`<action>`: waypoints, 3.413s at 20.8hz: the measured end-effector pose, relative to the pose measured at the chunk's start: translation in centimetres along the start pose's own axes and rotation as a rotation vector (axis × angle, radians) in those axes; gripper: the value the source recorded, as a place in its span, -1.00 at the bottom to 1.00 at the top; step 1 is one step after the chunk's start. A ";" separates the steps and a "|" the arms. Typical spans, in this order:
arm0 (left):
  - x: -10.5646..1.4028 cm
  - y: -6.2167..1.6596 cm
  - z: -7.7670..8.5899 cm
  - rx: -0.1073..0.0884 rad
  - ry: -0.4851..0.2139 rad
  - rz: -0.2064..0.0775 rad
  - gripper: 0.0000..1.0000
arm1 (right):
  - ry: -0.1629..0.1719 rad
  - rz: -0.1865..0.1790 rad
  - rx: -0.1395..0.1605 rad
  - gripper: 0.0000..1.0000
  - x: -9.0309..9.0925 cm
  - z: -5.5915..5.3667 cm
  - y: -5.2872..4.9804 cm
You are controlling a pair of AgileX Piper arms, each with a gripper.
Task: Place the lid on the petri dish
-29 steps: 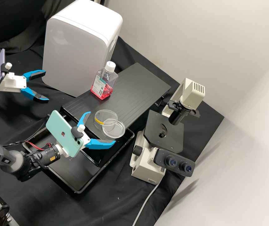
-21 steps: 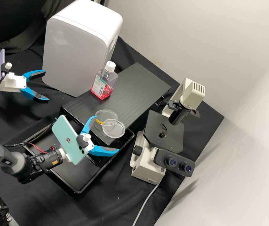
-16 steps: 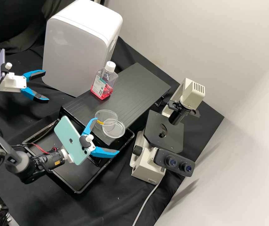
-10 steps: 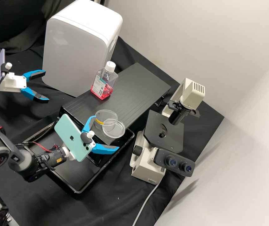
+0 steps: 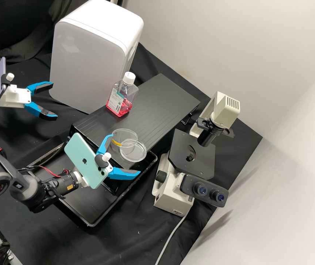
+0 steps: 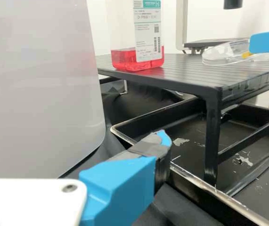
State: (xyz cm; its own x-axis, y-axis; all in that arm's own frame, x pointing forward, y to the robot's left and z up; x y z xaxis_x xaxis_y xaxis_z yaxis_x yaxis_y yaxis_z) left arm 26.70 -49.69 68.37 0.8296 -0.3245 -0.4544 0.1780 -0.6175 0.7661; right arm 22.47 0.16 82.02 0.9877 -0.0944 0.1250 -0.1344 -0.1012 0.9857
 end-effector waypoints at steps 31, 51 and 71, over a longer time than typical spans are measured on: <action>0.1 0.07 -0.1 -0.004 0.010 0.005 1.00 | 0.005 0.011 -0.044 -1.00 2.9 0.0 -0.3; 0.1 0.08 -0.1 -0.005 0.012 0.005 1.00 | 0.017 0.001 -0.043 -1.00 3.2 0.0 -0.5; 0.4 0.06 -0.2 -0.013 0.040 0.016 1.00 | 0.022 -0.004 -0.011 -1.00 3.8 -0.3 -1.1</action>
State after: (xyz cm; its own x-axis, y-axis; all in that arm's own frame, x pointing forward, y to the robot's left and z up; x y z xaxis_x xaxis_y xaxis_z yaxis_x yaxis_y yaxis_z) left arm 27.20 -49.69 68.33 0.8529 -0.3050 -0.4237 0.1712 -0.6033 0.7789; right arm 26.39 0.23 81.41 0.9898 -0.0719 0.1233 -0.1296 -0.0911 0.9874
